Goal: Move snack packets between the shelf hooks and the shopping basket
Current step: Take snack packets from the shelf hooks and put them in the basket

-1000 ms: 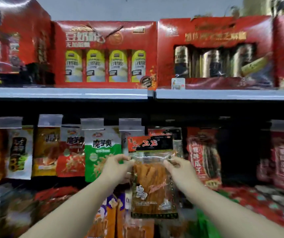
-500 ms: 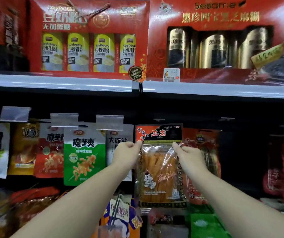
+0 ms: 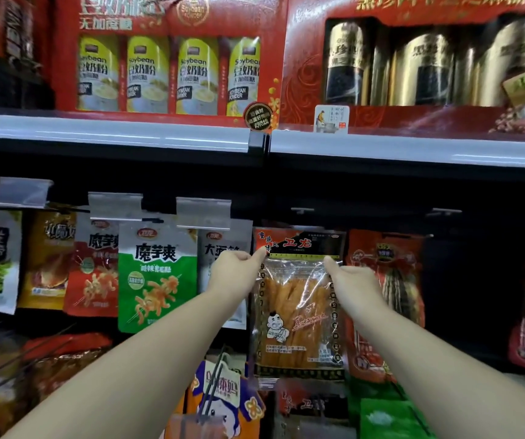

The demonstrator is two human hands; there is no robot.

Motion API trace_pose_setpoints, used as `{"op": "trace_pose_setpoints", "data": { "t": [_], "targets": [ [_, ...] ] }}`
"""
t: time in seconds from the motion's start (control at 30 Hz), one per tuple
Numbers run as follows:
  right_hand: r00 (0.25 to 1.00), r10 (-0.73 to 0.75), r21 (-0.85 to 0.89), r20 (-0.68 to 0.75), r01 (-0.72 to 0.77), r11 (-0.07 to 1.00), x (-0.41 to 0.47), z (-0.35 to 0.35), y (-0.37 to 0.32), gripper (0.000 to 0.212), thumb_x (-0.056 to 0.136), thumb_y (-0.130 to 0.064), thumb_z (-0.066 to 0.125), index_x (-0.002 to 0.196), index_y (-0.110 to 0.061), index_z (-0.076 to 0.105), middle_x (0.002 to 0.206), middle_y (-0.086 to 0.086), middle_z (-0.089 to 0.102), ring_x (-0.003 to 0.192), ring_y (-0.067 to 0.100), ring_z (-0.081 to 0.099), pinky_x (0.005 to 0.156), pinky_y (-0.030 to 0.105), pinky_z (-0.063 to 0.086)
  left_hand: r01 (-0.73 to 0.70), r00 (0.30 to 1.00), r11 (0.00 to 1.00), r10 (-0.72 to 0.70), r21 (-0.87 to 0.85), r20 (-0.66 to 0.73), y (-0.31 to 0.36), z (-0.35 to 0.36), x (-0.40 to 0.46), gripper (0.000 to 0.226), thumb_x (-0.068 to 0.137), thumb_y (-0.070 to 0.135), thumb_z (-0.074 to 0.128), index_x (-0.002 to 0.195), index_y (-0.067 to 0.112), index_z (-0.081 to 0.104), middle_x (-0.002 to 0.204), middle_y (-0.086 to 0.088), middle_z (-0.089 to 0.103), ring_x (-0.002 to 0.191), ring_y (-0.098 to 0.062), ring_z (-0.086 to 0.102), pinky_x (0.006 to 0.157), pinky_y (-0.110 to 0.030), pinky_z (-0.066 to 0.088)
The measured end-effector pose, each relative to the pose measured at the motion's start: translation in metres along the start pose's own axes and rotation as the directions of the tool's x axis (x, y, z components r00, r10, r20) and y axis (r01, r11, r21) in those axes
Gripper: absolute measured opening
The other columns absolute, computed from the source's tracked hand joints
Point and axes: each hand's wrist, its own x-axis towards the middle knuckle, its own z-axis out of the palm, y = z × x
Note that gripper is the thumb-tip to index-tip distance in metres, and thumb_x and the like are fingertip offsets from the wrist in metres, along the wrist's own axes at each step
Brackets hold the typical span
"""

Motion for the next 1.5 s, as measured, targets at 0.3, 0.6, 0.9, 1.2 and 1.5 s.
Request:
{"op": "trace_pose_setpoints", "data": {
  "t": [0.3,0.6,0.9,1.2,1.5],
  "targets": [
    [0.998,0.059,-0.004,-0.022,-0.060,0.998,0.034,0.014,0.011,0.056,0.093,-0.042,0.051,0.049,-0.018,0.026,0.044,-0.004,0.024,0.043,0.015,0.021,0.060,0.029,0.032,0.075,0.997,0.997,-0.074,0.009,-0.035,0.001,0.010,0.018,0.041,0.090,0.049,0.058,0.058,0.025,0.046,0.068,-0.001,0.056,0.080,-0.029,0.068,0.084,-0.041,0.056],
    [0.999,0.014,-0.117,-0.033,-0.018,0.993,0.050,0.020,0.021,0.057,0.094,-0.044,0.051,0.049,-0.016,0.027,0.046,-0.002,0.028,0.043,0.016,0.026,0.067,0.034,0.047,0.015,0.998,0.994,-0.021,0.106,0.054,-0.011,0.011,0.030,0.045,0.092,0.053,0.050,0.081,0.012,0.064,0.070,-0.006,0.061,0.067,-0.023,0.062,0.069,-0.029,0.051],
    [0.937,-0.340,-0.591,-0.082,0.229,0.774,0.023,0.004,0.018,0.047,0.088,-0.048,0.056,0.119,-0.014,0.044,0.113,0.003,0.051,0.098,0.021,0.053,0.073,0.034,0.047,-0.292,0.956,0.733,0.234,0.615,0.175,-0.020,-0.027,0.010,0.031,0.092,0.052,0.049,0.086,0.026,0.063,0.076,0.007,0.069,0.067,-0.018,0.067,0.060,-0.029,0.057],
    [0.681,-0.506,-0.756,0.529,0.649,0.084,-0.046,0.027,-0.001,0.032,0.097,-0.033,0.040,0.124,-0.015,0.046,0.126,0.003,0.052,0.119,0.024,0.045,0.094,0.036,0.039,-0.388,0.896,0.010,0.240,0.922,0.374,-0.033,-0.114,-0.049,0.032,0.098,0.043,0.039,0.109,0.020,0.057,0.094,-0.003,0.063,0.085,-0.028,0.063,0.061,-0.029,0.040],
    [0.373,-0.518,-0.483,0.770,0.871,-0.091,-0.143,0.165,-0.029,0.028,0.087,-0.027,0.062,0.109,-0.009,0.059,0.096,0.011,0.063,0.088,0.032,0.060,0.066,0.034,0.046,-0.185,0.982,-0.089,0.004,0.979,0.186,-0.115,-0.287,-0.135,0.022,0.095,0.034,0.047,0.104,0.021,0.063,0.094,-0.004,0.068,0.087,-0.027,0.067,0.058,-0.028,0.034]
  ]
}}
